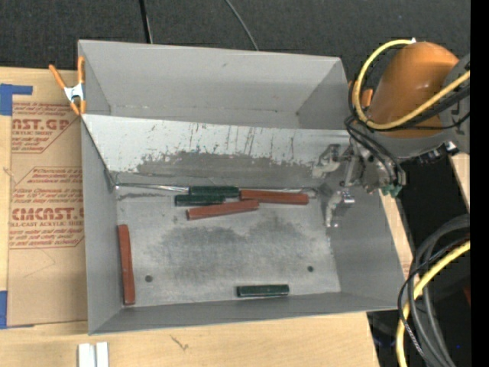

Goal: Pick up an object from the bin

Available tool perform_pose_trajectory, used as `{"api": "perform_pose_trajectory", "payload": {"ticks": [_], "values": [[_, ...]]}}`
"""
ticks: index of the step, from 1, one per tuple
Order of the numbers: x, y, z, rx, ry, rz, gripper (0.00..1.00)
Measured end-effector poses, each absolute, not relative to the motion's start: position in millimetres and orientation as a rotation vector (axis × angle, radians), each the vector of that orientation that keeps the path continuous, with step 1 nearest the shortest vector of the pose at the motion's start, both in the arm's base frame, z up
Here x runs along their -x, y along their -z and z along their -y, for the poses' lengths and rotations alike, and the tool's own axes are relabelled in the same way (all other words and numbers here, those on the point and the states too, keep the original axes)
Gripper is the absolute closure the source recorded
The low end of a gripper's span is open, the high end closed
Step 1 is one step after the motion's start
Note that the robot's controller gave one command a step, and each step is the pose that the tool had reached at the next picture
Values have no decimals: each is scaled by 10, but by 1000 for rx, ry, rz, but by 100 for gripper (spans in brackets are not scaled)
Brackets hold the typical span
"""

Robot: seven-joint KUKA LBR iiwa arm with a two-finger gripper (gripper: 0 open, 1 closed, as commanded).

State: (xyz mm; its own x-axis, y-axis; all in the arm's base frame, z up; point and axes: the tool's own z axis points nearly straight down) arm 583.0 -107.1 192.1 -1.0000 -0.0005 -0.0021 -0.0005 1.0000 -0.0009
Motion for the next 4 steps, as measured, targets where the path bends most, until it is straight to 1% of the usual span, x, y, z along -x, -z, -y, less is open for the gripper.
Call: {"api": "perform_pose_trajectory", "payload": {"ticks": [1,2,3,4], "values": [[-5928,-1263,430,-30,0,-3134,0],[-5890,-1249,108,293,-2,-3134,0],[-5910,-1122,32,275,-1,-3121,0],[-5904,-883,-171,-13,-1,-3142,0]]}}
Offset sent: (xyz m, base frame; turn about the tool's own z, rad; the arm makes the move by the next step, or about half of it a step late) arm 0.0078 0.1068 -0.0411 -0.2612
